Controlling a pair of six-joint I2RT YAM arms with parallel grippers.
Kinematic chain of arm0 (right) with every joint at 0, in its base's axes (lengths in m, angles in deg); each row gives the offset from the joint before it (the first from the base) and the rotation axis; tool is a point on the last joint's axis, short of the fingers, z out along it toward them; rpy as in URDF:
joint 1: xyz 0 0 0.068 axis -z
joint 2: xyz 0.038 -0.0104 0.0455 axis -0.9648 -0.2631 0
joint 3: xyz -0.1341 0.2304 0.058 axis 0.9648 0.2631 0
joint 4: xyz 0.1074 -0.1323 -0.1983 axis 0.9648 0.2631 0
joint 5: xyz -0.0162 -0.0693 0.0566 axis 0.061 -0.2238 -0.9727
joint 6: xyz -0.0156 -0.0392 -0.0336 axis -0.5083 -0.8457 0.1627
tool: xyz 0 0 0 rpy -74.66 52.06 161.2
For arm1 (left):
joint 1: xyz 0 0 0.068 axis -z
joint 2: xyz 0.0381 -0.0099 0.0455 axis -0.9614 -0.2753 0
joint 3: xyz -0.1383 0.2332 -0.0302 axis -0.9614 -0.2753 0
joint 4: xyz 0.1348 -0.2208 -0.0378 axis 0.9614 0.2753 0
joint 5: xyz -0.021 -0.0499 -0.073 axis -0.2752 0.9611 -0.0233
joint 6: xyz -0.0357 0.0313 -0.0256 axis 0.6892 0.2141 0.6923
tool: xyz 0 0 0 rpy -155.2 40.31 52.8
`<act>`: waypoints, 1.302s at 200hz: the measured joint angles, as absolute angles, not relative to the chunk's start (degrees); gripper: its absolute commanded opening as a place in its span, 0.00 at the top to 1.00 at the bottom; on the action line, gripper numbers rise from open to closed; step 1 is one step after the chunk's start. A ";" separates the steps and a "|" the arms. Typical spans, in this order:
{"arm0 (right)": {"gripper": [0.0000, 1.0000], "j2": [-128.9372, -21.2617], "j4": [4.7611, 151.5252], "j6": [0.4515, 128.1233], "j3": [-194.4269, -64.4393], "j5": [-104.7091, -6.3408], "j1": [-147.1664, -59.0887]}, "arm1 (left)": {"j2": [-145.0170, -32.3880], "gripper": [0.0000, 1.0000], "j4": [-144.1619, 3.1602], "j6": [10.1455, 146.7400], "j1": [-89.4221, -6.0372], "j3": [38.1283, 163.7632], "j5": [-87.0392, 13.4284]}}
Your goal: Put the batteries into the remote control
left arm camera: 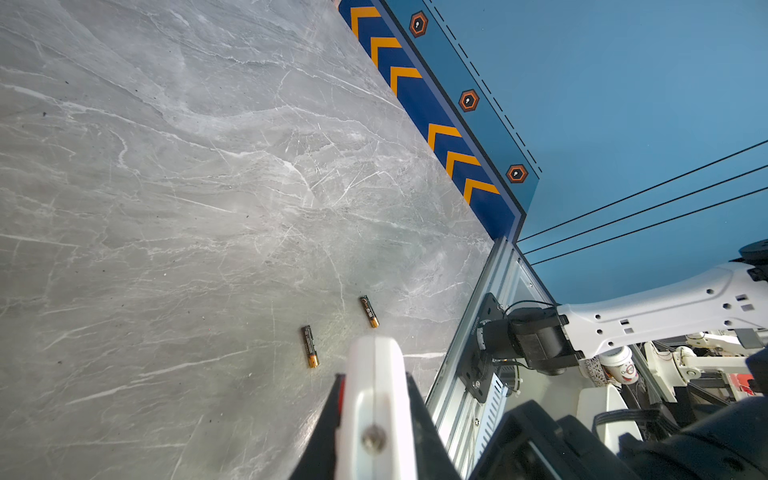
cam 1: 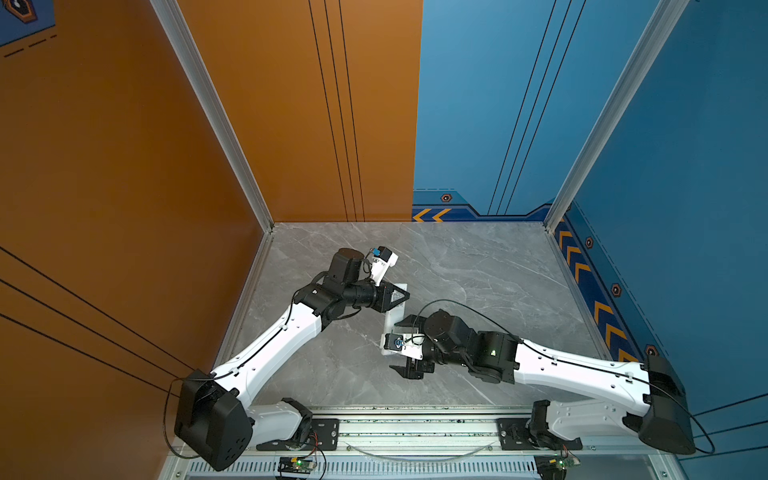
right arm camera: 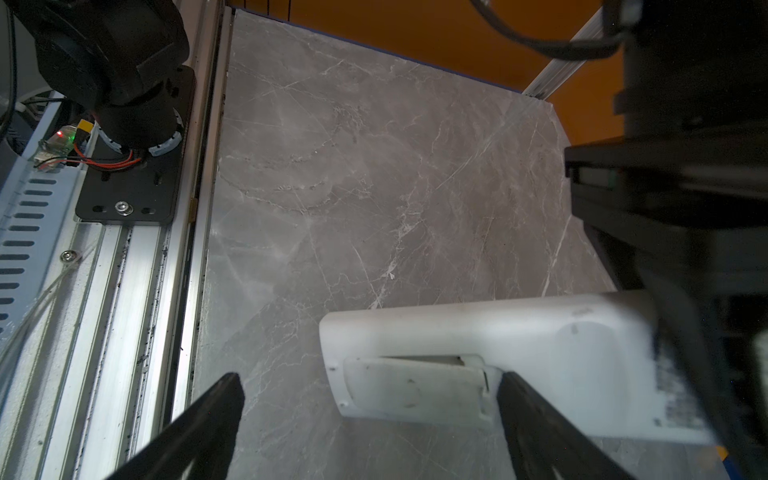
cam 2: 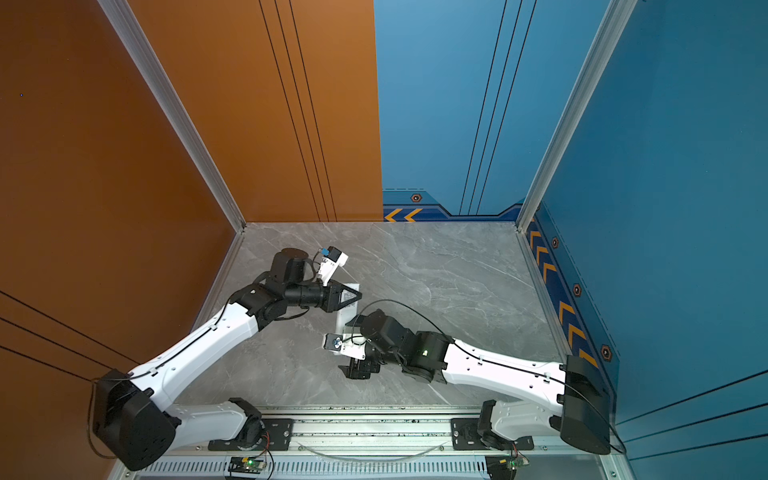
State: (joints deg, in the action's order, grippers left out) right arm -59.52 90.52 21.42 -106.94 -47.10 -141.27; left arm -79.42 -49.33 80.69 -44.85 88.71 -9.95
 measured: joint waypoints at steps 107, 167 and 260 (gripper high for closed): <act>0.04 -55.26 89.23 27.85 -106.94 -43.69 -141.48 | -79.40 1.00 -50.12 81.89 -45.44 88.71 -12.42; 0.05 -51.87 88.82 40.39 -106.31 -42.90 -138.16 | -79.42 1.00 -51.21 85.91 -50.60 85.98 -16.40; 0.07 -52.12 90.61 59.93 -105.70 -39.93 -126.62 | -78.98 1.00 -59.78 94.61 -50.73 81.35 -23.37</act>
